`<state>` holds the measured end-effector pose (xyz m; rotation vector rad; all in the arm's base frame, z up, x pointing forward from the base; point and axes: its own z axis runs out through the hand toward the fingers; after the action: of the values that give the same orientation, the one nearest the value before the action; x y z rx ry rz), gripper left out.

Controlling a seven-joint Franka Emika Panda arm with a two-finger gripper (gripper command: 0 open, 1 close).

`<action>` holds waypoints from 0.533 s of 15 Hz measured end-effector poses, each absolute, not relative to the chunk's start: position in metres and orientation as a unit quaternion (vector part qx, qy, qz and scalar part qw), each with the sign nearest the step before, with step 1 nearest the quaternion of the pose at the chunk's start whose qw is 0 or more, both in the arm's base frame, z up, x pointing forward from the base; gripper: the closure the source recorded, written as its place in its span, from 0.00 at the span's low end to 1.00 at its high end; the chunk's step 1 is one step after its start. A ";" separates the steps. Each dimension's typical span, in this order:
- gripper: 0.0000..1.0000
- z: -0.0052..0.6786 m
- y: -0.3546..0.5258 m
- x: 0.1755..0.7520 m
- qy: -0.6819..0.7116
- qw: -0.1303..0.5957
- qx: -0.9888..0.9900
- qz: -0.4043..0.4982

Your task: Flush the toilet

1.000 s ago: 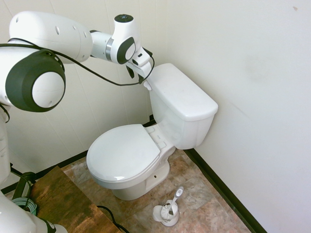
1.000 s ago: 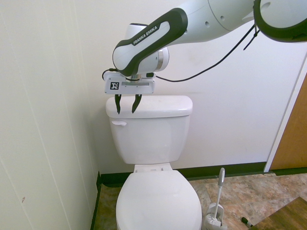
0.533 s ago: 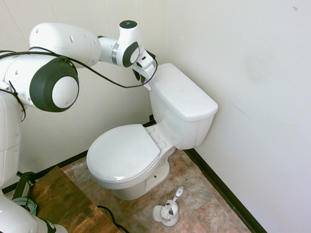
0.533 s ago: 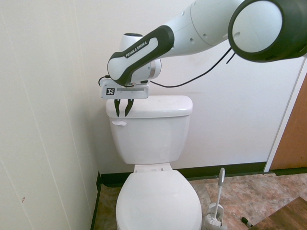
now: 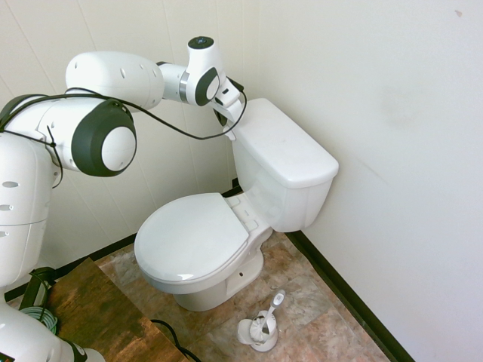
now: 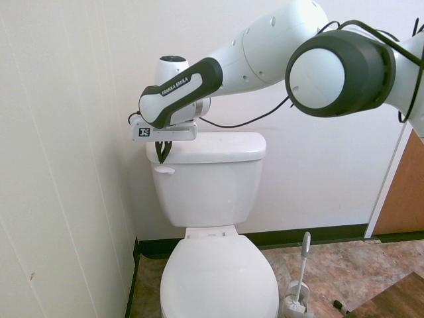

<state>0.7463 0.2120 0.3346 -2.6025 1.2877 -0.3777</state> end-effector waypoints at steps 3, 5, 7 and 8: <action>1.00 0.328 0.211 0.752 0.442 0.106 -0.881 -0.130; 1.00 0.320 0.211 0.754 0.446 0.103 -0.880 -0.127; 1.00 0.306 0.212 0.754 0.448 0.098 -0.880 -0.121; 1.00 0.299 0.213 0.754 0.448 0.096 -0.881 -0.119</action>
<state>0.7543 0.2133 0.2990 -2.6101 1.3290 -0.3512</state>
